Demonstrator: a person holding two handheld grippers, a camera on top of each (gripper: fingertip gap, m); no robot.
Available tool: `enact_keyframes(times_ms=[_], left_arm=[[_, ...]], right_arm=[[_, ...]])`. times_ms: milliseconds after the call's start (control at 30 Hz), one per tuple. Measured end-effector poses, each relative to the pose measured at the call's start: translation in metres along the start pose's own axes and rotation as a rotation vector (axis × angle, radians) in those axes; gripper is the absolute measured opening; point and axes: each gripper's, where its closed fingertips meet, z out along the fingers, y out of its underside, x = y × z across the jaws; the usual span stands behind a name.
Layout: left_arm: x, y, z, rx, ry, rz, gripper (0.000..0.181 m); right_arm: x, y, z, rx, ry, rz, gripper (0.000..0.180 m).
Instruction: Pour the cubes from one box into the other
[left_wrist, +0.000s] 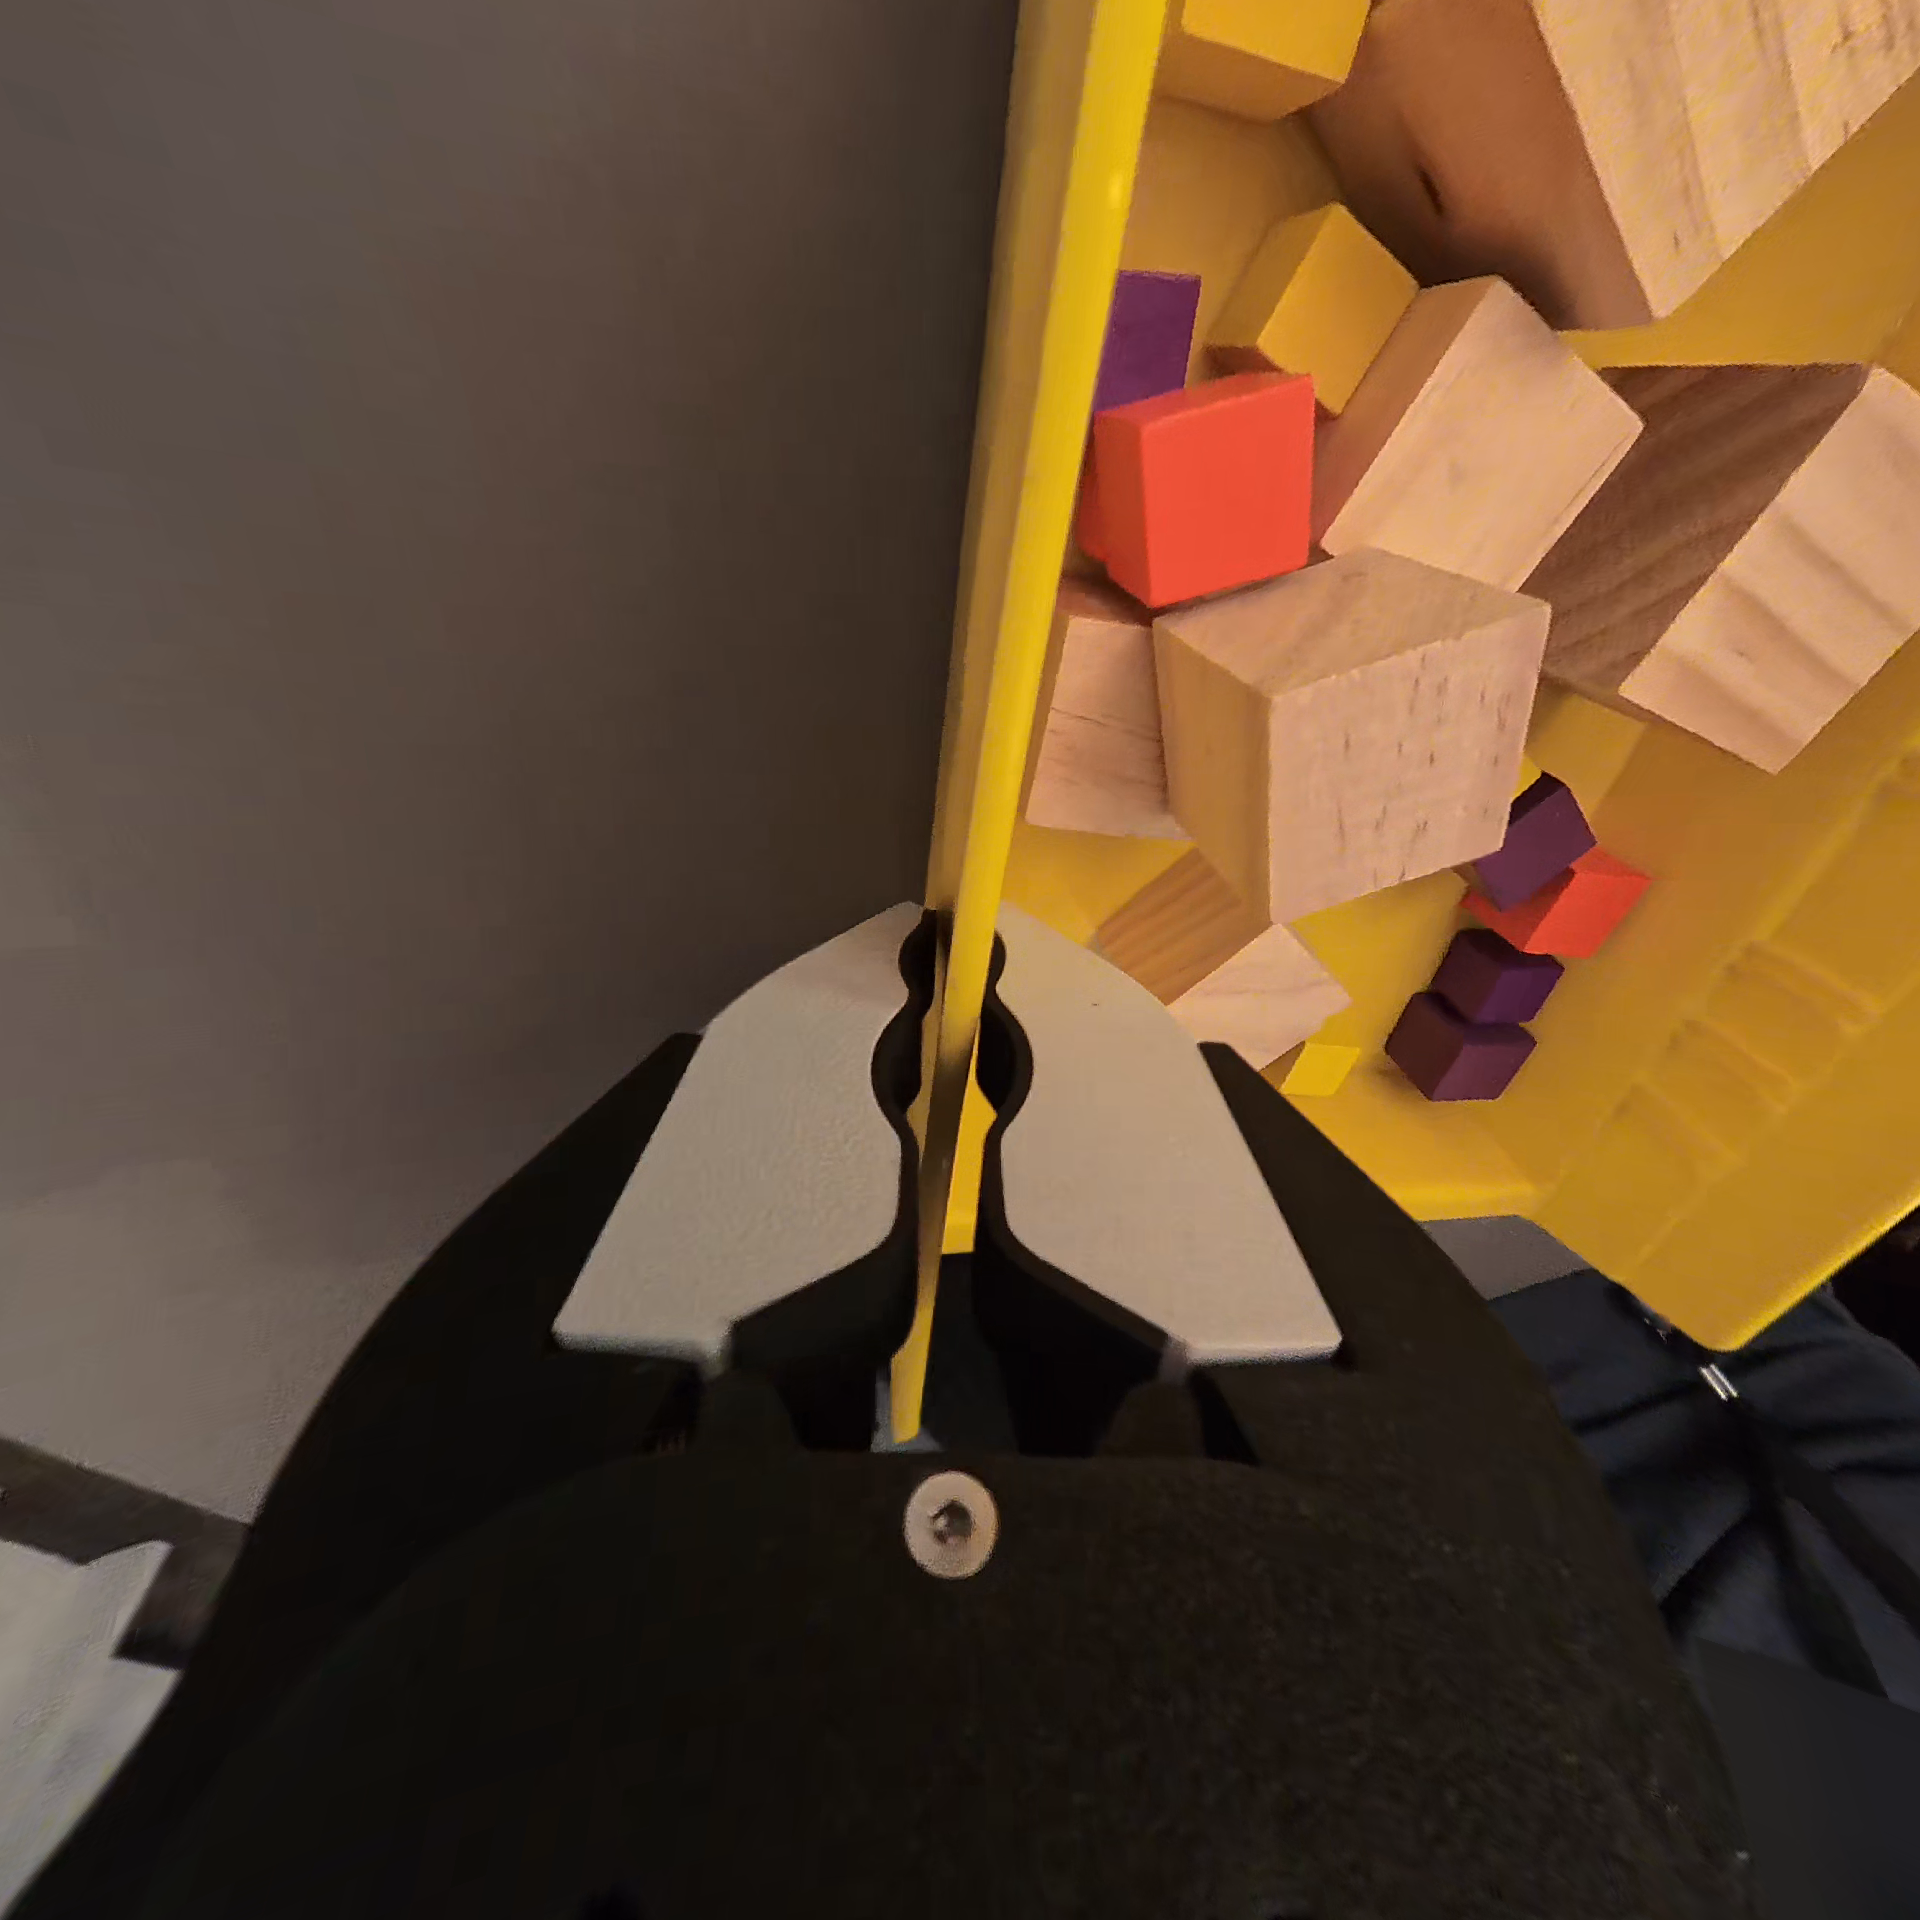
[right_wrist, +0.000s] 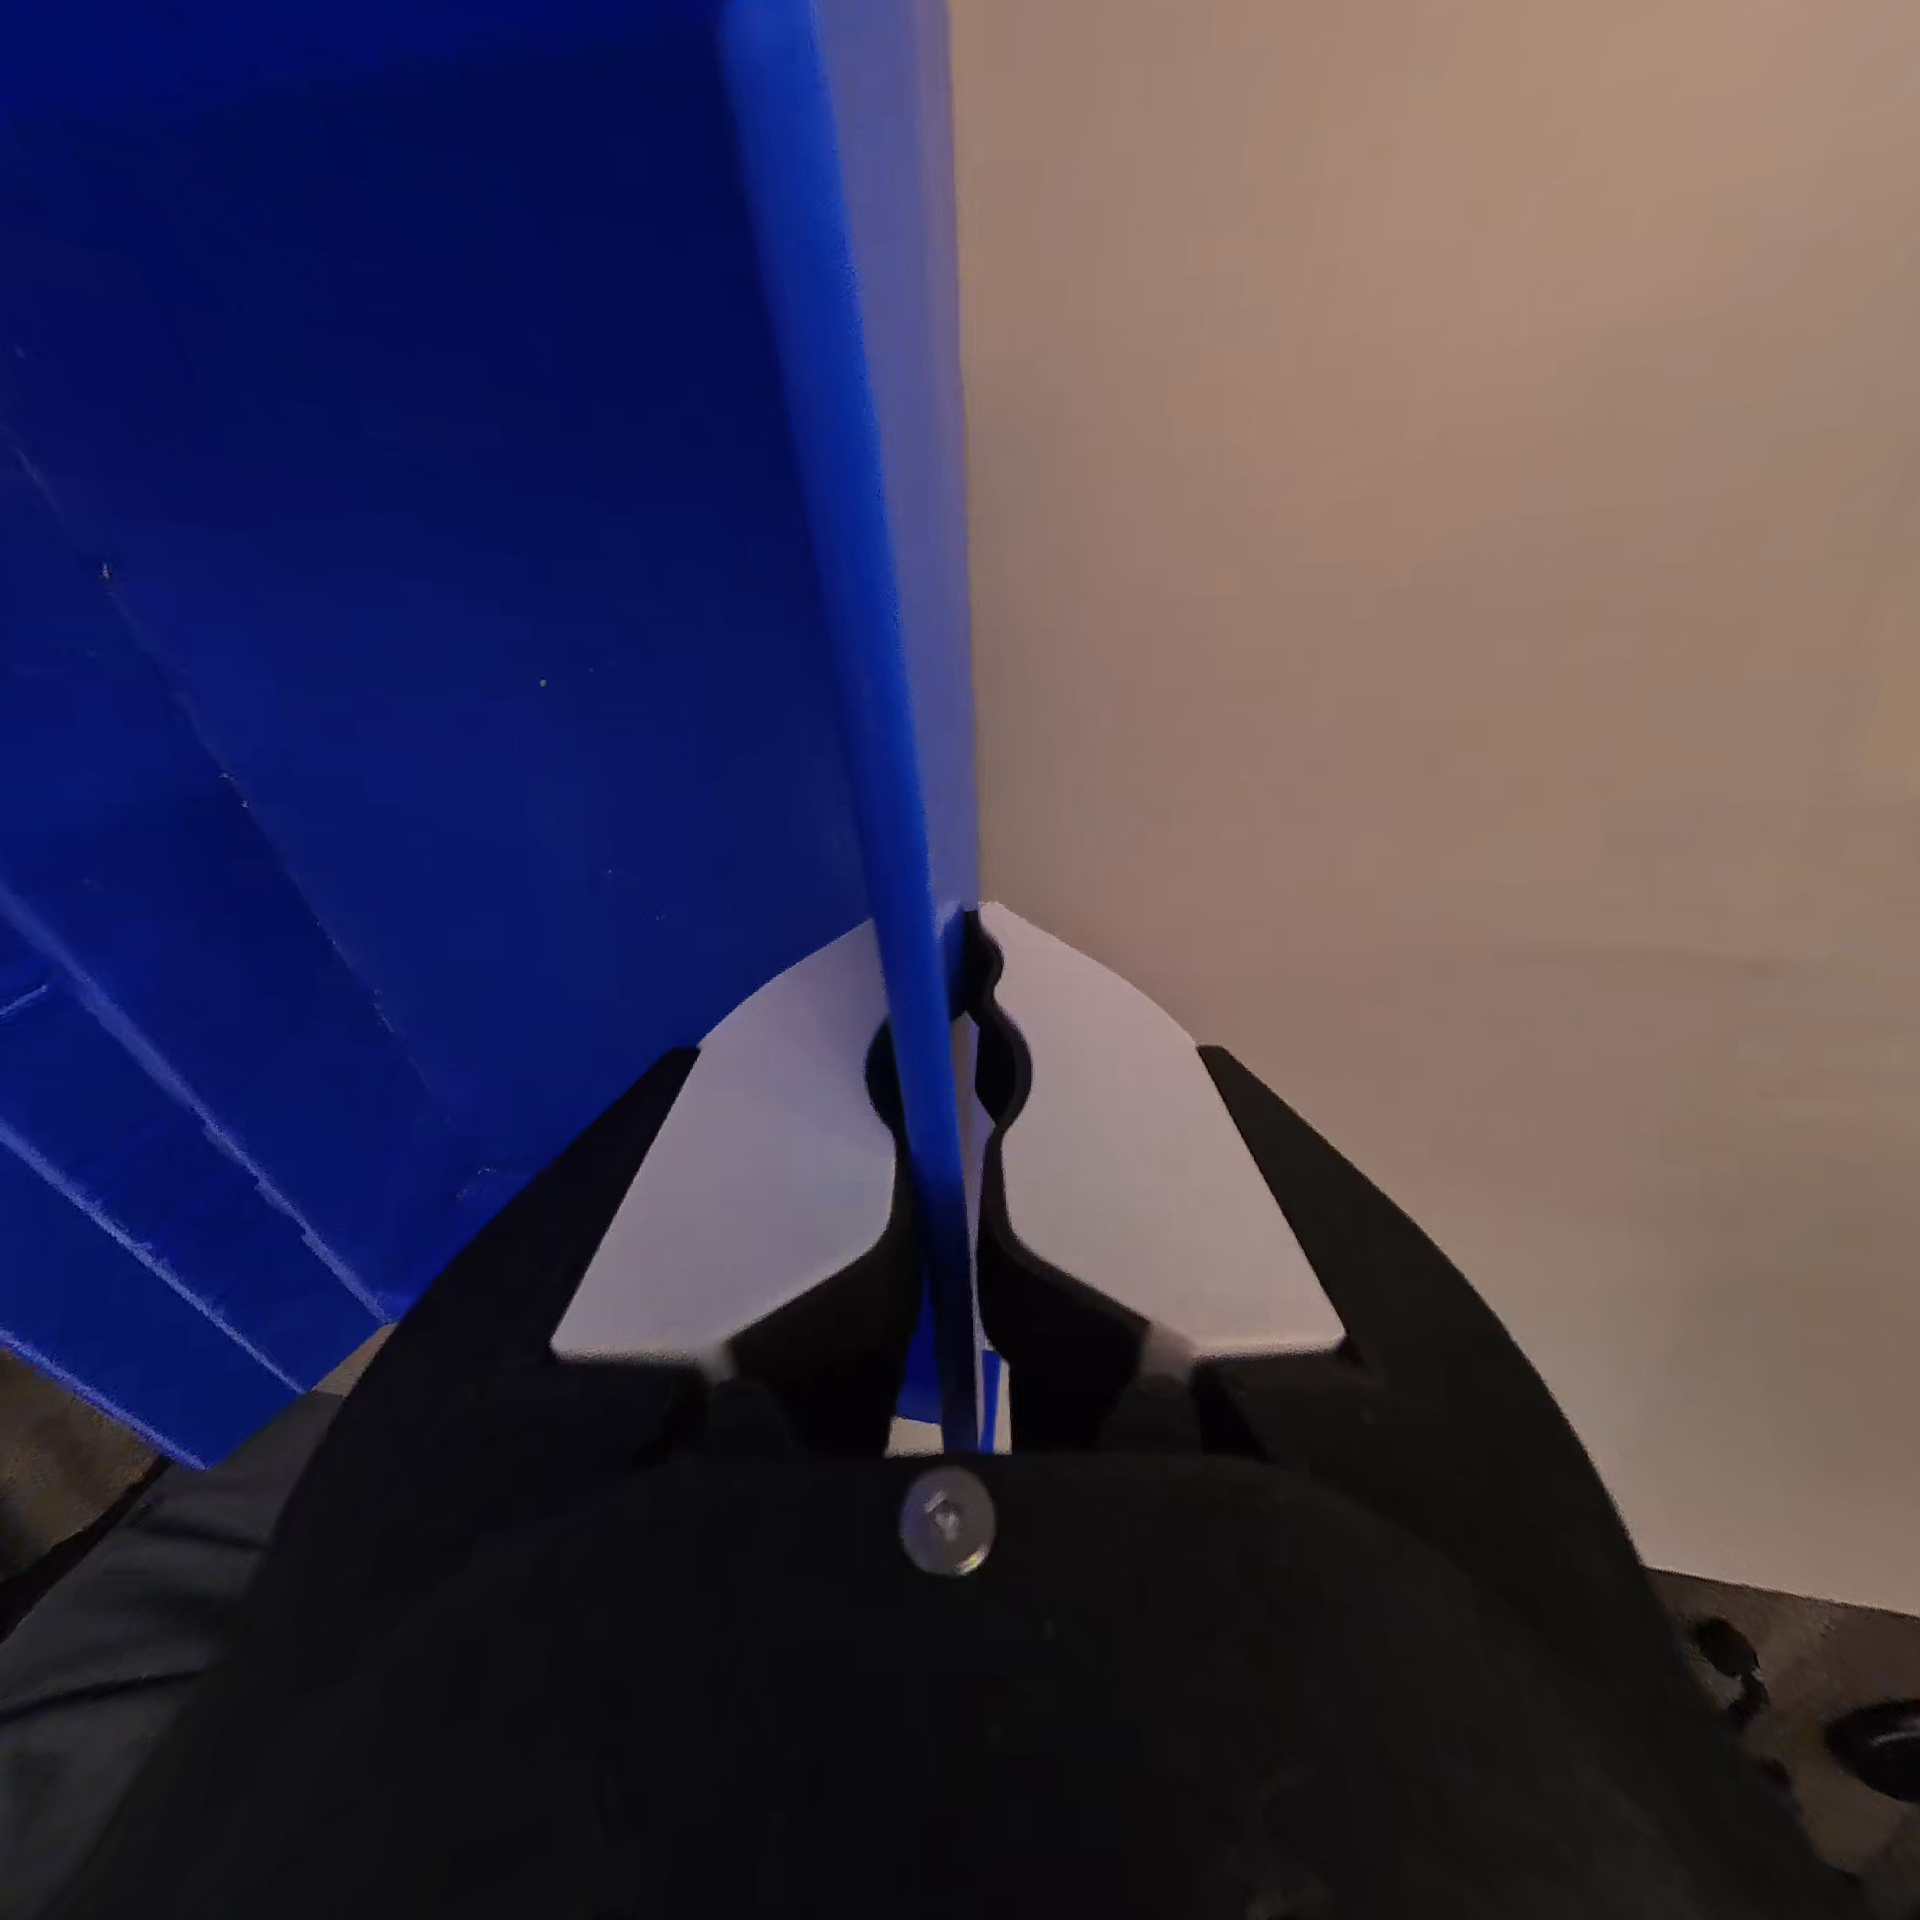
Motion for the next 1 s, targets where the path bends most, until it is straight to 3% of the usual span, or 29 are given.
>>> enact_keyframes(times_ms=[267,433,567,667,800,933,1000], left_arm=[[-0.097,0.056,-0.012,0.051,-0.006,-0.156,0.004],[-0.115,0.076,-0.014,0.091,0.029,-0.159,0.004],[-0.117,0.078,-0.014,0.134,0.071,-0.157,0.007],[-0.117,0.078,-0.014,0.136,0.052,-0.137,0.007],[-0.118,0.078,-0.013,0.126,0.005,-0.096,0.005],[-0.118,0.078,-0.013,0.142,0.024,-0.105,0.006],[-0.117,0.078,-0.013,0.153,0.042,-0.113,0.007]], right_arm=[[-0.048,0.001,0.056,-0.141,-0.004,0.029,0.006],[-0.064,0.008,0.075,-0.22,-0.013,0.032,0.006],[-0.072,0.001,0.069,-0.199,-0.034,0.023,0.014],[-0.073,-0.017,0.04,-0.105,-0.001,0.041,0.017],[-0.103,-0.056,-0.033,0.167,0.108,-0.02,0.019],[-0.228,-0.096,-0.115,0.624,-0.047,-0.323,0.02],[-0.3,-0.094,-0.138,0.779,-0.185,-0.454,0.035]])
